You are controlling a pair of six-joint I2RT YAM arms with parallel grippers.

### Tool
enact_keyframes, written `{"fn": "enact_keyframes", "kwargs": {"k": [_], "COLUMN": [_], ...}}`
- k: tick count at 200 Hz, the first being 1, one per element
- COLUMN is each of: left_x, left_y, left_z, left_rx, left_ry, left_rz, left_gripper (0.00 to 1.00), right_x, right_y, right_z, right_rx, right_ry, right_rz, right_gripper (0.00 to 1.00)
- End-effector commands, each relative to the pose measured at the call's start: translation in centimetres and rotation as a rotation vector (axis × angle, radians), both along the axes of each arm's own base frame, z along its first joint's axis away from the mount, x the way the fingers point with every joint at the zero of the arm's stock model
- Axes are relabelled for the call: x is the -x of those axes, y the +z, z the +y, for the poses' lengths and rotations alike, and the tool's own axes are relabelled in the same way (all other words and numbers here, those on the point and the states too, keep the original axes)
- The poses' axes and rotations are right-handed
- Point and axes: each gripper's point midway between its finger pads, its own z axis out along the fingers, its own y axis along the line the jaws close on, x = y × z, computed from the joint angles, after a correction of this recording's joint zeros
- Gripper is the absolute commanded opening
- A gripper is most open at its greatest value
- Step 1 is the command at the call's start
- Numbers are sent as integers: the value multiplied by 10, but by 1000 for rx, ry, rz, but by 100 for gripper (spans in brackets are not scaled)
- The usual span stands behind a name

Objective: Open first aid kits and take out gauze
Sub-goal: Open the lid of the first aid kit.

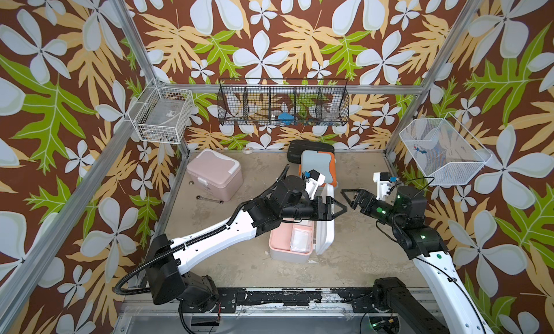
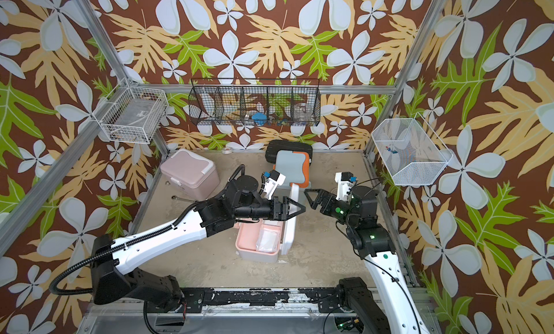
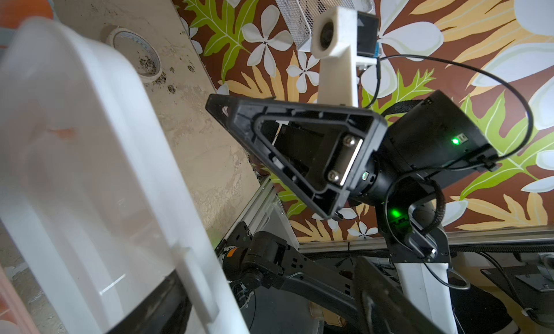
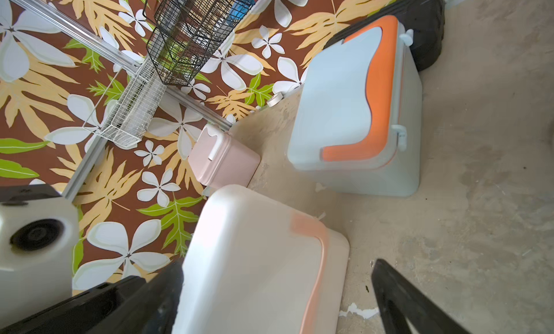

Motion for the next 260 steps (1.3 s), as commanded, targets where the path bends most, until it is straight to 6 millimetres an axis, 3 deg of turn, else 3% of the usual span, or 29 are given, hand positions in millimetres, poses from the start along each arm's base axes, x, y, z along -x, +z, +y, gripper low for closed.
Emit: {"fn": "enact_keyframes", "kwargs": {"k": [1,31,103,150,191,229,260], "left_x": [-8,-5,18,20,21,15,-5], "left_y": [9,13,10,5,11,8,-15], "left_z": [5,4,-22,-20,1,28,57], "left_rx": [4,6,-1,-22,-45,-77,-109], "left_ry": [60,60,-37,-56,-11,36,111], "left_rz": [-56,-65,-84,-117,-175,-198,-167], "left_gripper": [83,83,84,87,90,92,92], "right_x": [5,6,13,20,25,27,31], "right_y": [19,18,17,-1,-6,-4,-8], "right_z": [12,12,16,15,20,29,41], "right_rx": [-45,-37,-19,2,16,53,92], "right_ry": [86,92,125,132,159,183,206], "right_rz": [-66,-61,-63,-11,2,6,22], "right_gripper": [98,99,100,93,90,99,99]}}
